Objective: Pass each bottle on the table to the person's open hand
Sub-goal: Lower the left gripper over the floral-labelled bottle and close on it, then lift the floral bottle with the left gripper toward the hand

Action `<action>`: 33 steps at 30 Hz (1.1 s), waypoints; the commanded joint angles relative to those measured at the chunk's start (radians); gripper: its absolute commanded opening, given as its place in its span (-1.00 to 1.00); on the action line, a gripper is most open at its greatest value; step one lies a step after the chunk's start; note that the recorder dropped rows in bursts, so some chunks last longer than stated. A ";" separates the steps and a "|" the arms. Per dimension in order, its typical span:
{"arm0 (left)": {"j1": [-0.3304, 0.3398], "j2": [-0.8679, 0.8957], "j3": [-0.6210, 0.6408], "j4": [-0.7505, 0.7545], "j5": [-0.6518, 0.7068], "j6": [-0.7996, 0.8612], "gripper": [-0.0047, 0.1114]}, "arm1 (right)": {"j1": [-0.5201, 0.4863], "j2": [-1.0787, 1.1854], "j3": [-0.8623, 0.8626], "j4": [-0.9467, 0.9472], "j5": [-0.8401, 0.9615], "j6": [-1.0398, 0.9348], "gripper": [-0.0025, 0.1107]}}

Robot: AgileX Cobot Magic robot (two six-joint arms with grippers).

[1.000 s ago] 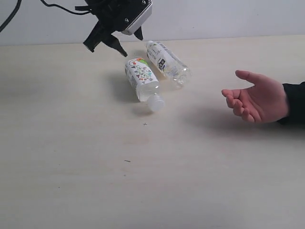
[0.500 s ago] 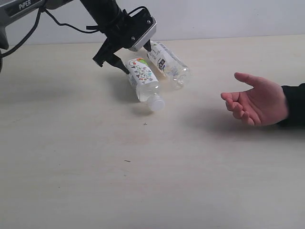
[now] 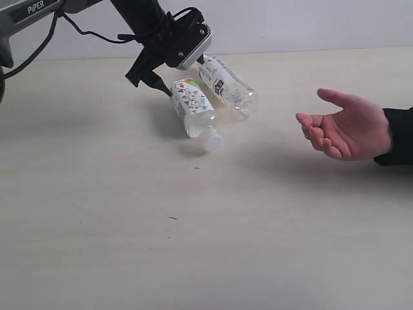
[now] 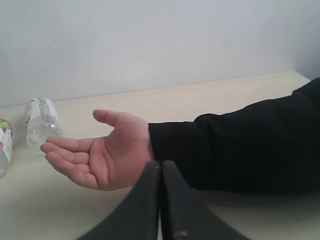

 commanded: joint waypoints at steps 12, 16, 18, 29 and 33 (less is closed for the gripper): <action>-0.027 -0.002 0.067 0.056 -0.054 0.002 0.50 | 0.003 -0.006 0.004 -0.004 -0.008 0.000 -0.96; -0.027 0.000 0.067 0.028 -0.062 0.002 0.50 | 0.003 -0.006 0.004 -0.004 -0.008 0.000 -0.96; -0.027 0.004 0.067 0.025 -0.057 0.002 0.50 | 0.003 -0.006 0.004 -0.004 -0.008 0.000 -0.96; -0.027 0.049 0.067 -0.008 -0.067 0.002 0.50 | 0.003 -0.006 0.004 -0.004 -0.008 0.000 -0.96; -0.029 0.068 0.067 -0.006 -0.067 0.002 0.50 | 0.003 -0.006 0.004 -0.004 -0.008 0.000 -0.96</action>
